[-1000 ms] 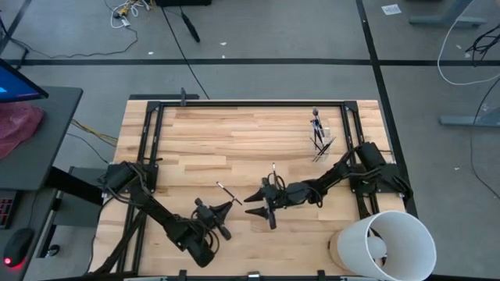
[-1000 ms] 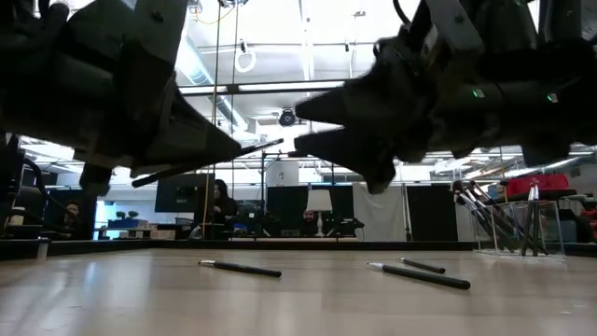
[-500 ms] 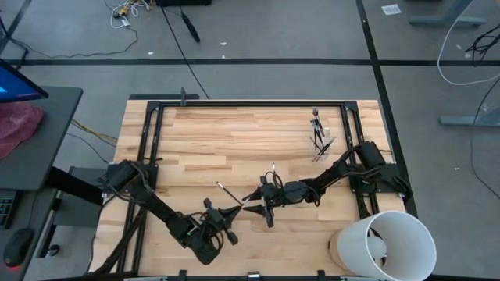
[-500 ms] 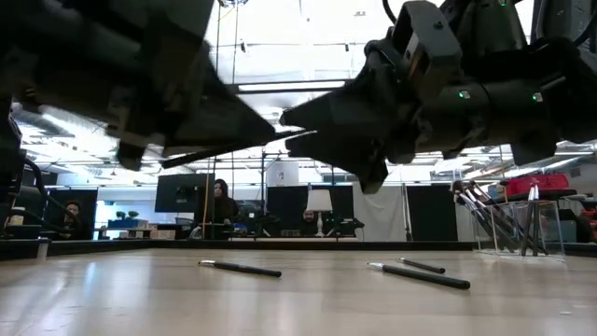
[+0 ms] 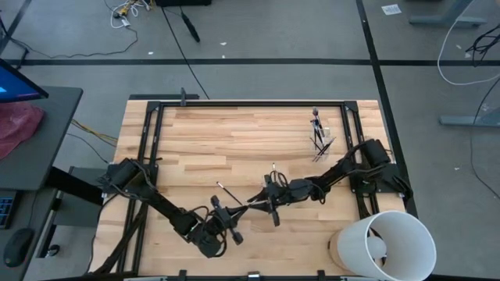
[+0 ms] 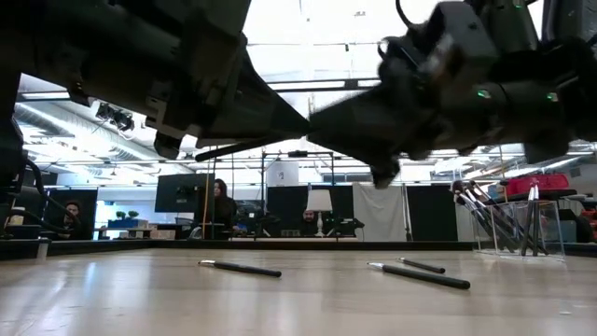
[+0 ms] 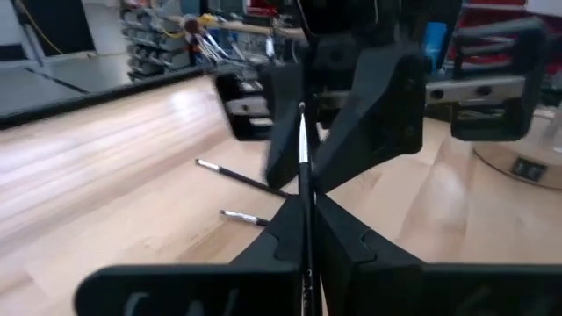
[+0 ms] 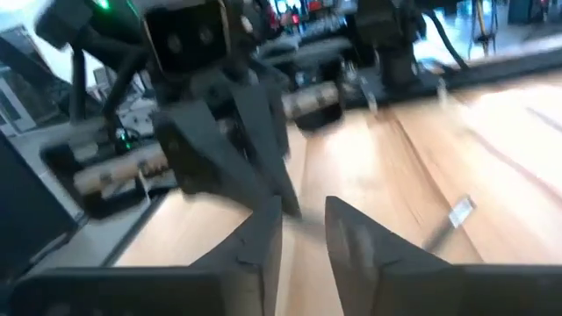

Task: Put items in baskets/containers
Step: Put the eyeshadow brush into the transparent organizer

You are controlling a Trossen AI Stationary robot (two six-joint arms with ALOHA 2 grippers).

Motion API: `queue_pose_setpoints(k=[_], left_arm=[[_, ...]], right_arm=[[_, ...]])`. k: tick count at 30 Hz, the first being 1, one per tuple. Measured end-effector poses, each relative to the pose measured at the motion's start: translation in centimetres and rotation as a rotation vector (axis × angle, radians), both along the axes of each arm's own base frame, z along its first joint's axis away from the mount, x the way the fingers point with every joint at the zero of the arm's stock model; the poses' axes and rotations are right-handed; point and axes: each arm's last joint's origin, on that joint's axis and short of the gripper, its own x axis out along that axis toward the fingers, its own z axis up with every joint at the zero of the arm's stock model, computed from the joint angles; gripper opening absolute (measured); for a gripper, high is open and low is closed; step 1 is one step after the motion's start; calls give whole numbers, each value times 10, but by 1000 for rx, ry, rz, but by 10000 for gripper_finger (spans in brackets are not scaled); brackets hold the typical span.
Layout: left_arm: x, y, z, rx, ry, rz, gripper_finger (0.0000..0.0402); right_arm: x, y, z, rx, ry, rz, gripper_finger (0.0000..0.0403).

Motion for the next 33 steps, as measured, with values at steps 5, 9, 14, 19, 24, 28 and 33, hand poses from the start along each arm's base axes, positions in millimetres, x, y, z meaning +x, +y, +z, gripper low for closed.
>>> queue_pose_setpoints(k=[5, 9, 14, 19, 24, 28, 33], left_arm=[[-1, 0, 1, 9, -15, 30, 14], [1, 1, 2, -2, -29, 35, 16], [5, 5, 6, 3, -41, 43, 13], [8, 6, 10, 20, -47, 39, 16], [10, 7, 13, 40, -51, 39, 15], [11, 8, 15, 55, -49, 38, 17], [12, 8, 15, 57, -48, 31, 15]], right_arm=[[-24, -19, 2, 56, 42, -21, 104], [-33, -19, -3, 86, 81, -9, 143], [-26, -2, 9, 9, -23, 48, 176], [-22, 7, 19, -9, -80, 50, 171], [-22, 6, 19, 25, -72, 23, 131], [-22, 6, 6, 53, 62, 12, 105], [-22, 6, 8, 79, 55, 2, 113]])
